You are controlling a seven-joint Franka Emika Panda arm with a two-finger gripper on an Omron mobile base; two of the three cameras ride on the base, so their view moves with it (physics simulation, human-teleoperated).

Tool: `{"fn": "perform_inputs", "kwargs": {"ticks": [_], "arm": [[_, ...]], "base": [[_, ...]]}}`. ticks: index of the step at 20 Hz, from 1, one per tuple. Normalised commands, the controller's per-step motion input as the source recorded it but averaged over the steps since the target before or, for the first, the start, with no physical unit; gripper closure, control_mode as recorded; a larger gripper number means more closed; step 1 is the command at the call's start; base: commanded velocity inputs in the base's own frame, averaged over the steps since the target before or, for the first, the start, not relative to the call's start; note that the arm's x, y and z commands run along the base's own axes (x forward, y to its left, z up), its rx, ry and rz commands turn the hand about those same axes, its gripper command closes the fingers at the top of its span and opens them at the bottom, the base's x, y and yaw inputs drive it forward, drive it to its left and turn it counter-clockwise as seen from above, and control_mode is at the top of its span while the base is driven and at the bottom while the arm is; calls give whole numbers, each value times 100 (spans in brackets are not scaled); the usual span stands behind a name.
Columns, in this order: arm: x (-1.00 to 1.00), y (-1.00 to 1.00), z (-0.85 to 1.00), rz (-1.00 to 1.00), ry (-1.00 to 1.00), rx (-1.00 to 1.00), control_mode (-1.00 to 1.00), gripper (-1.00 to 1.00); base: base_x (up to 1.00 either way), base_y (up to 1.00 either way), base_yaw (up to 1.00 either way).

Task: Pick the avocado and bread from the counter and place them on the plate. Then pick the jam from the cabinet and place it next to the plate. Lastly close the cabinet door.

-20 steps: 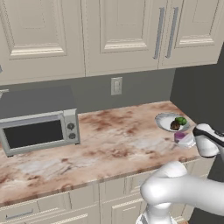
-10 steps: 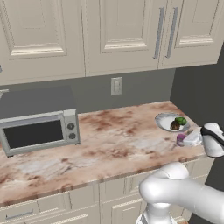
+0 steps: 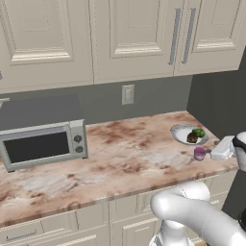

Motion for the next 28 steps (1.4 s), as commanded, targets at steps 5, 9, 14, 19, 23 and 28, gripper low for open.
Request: {"fn": "perform_inputs", "kwargs": {"ticks": [5,9,14,19,23,28], "arm": [[-50,20,46,11,-5,-19,-100,-100],[-69,25,36,16,-15,-30,-100,-100],[-75,20,38,17,-24,-35,-100,-100],[-58,33,21,17,-23,-39,-100,-100],[-10,42,11,20,-10,-40,-100,-100],[-1,44,29,25,-7,-41,-100,-100]], "base": [[0,0,0],[0,0,0],[0,0,0],[0,0,0],[0,0,0],[0,0,0]]}}
